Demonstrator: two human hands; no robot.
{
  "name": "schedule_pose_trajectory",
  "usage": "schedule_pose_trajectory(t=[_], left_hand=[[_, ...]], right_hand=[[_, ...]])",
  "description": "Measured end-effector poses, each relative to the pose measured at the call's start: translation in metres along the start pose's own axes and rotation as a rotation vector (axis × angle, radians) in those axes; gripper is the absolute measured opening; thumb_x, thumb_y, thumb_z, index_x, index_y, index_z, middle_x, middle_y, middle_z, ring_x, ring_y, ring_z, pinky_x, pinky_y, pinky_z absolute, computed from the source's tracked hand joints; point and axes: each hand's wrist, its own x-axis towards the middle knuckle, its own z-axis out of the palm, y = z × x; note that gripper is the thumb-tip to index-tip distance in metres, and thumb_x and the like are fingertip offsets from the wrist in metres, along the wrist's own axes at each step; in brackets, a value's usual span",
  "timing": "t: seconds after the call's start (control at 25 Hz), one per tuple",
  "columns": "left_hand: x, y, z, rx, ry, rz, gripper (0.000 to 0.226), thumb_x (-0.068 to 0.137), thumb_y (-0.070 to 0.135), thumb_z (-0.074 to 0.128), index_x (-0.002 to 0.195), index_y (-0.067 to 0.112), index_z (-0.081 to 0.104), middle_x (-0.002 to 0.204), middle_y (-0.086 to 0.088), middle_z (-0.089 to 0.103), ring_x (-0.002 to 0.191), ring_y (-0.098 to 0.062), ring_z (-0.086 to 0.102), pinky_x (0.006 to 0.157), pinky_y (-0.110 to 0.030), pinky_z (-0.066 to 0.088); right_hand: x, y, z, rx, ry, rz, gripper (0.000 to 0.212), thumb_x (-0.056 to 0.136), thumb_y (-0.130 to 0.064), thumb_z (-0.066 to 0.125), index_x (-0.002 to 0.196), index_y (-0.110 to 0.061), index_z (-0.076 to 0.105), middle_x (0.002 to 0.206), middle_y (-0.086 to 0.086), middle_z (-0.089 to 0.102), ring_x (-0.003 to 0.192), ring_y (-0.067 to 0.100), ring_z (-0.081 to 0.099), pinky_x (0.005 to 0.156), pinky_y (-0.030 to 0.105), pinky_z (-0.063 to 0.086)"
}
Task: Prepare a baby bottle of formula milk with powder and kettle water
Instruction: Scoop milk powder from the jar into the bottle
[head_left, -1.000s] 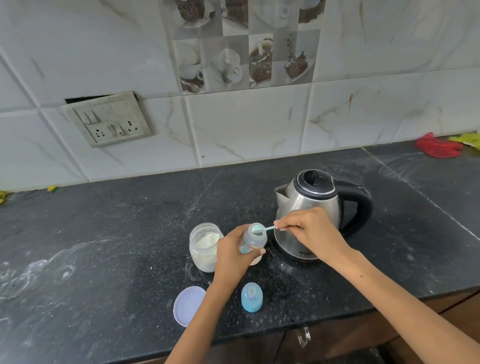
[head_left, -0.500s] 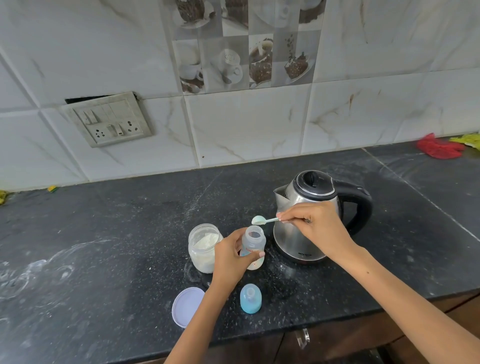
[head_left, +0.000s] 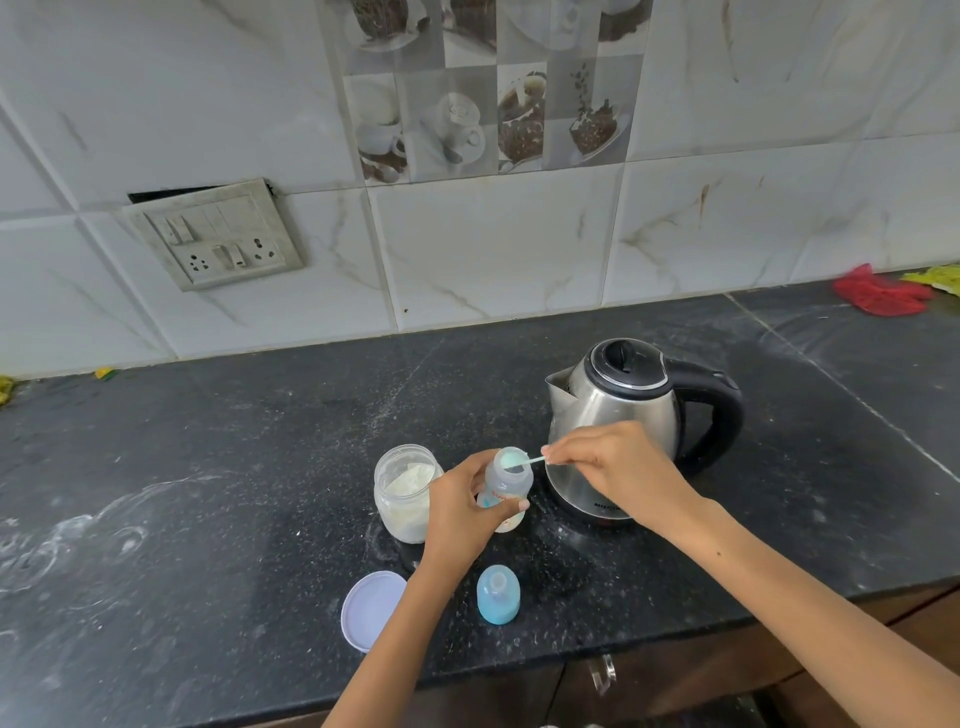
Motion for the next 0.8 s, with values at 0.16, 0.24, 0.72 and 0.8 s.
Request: schedule_pose_trajectory(t=[0.16, 0.24, 0.72, 0.8], left_hand=[[0.002, 0.0, 0.003, 0.009, 0.004, 0.008, 0.055, 0.066, 0.01, 0.086, 0.114, 0.021, 0.064, 0.11, 0.005, 0.071, 0.104, -0.01, 0.065, 0.095, -0.037, 0.052], [0.002, -0.001, 0.003, 0.016, 0.004, 0.01, 0.055, 0.065, 0.011, 0.087, 0.114, 0.022, 0.064, 0.11, 0.005, 0.071, 0.104, -0.011, 0.065, 0.095, -0.037, 0.053], [0.002, -0.006, 0.008, 0.025, 0.016, 0.0, 0.055, 0.065, 0.011, 0.087, 0.115, 0.016, 0.065, 0.109, 0.004, 0.071, 0.103, -0.011, 0.065, 0.094, -0.038, 0.052], [0.002, -0.006, 0.008, 0.014, 0.018, -0.005, 0.055, 0.065, 0.01, 0.087, 0.116, 0.016, 0.065, 0.109, 0.004, 0.071, 0.103, -0.011, 0.065, 0.095, -0.037, 0.052]], right_hand=[[-0.005, 0.003, 0.003, -0.093, -0.03, -0.085, 0.03, 0.064, 0.015, 0.082, 0.086, -0.004, 0.079, 0.089, 0.008, 0.079, 0.076, 0.02, 0.077, 0.065, 0.03, 0.063], [-0.005, 0.004, 0.004, -0.102, -0.029, -0.109, 0.03, 0.063, 0.014, 0.082, 0.087, -0.005, 0.079, 0.089, 0.007, 0.079, 0.077, 0.02, 0.076, 0.067, 0.028, 0.062], [0.004, 0.004, 0.013, -0.097, -0.06, -0.104, 0.028, 0.065, 0.015, 0.08, 0.083, -0.007, 0.078, 0.084, 0.007, 0.078, 0.075, 0.023, 0.075, 0.063, 0.034, 0.063], [0.005, 0.005, 0.015, -0.092, -0.089, -0.108, 0.027, 0.067, 0.014, 0.078, 0.083, -0.007, 0.078, 0.084, 0.007, 0.078, 0.076, 0.024, 0.075, 0.065, 0.035, 0.062]])
